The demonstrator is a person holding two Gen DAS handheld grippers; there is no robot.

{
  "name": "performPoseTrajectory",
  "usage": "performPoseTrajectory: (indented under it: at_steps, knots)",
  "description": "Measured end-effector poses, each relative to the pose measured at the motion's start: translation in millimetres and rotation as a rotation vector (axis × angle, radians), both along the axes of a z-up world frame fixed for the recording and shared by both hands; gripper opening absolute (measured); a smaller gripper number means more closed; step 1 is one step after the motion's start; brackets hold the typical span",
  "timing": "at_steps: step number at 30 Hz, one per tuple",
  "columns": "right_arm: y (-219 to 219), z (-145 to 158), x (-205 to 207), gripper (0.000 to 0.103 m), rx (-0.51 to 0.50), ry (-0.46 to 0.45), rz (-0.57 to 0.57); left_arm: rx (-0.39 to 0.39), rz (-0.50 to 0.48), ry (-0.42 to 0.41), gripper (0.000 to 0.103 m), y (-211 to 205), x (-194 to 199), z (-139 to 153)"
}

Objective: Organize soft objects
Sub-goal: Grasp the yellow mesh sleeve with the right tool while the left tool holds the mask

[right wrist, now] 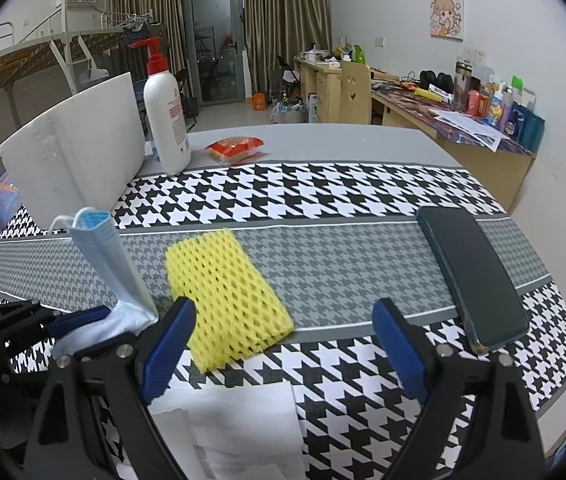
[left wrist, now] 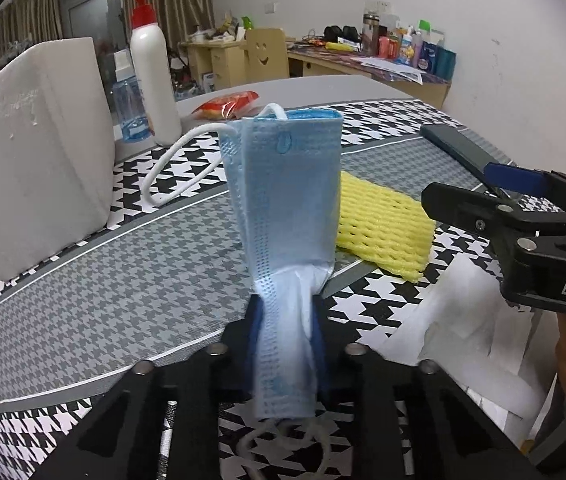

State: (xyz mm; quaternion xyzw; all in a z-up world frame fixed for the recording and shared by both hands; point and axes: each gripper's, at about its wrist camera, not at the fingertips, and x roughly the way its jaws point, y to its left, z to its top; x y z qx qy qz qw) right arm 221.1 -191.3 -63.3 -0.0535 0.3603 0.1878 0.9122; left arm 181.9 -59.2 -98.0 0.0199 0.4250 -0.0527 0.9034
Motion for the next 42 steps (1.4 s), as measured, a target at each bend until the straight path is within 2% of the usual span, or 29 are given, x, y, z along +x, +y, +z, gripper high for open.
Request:
performPoseTrajectory:
  at_steps: [4,13,23,36,42]
  knots:
    - [3,0,0,0.092,-0.002,0.003,0.01,-0.029,-0.007,0.002,0.018,3,-2,1]
    - [14,-1,-1,0.092,-0.008,0.01,0.057,-0.061,0.033,-0.038,0.018,20,-8,12]
    - [33,0,-8,0.092,-0.041,0.005,0.123,-0.077,0.065,-0.037,0.018,33,-11,13]
    - [47,-20,1,0.06,-0.109,0.128,0.134,-0.089,0.072,-0.044,0.018,43,-19,14]
    - [49,-20,1,0.052,-0.136,0.128,0.127,-0.095,0.083,-0.052,0.018,49,-25,16]
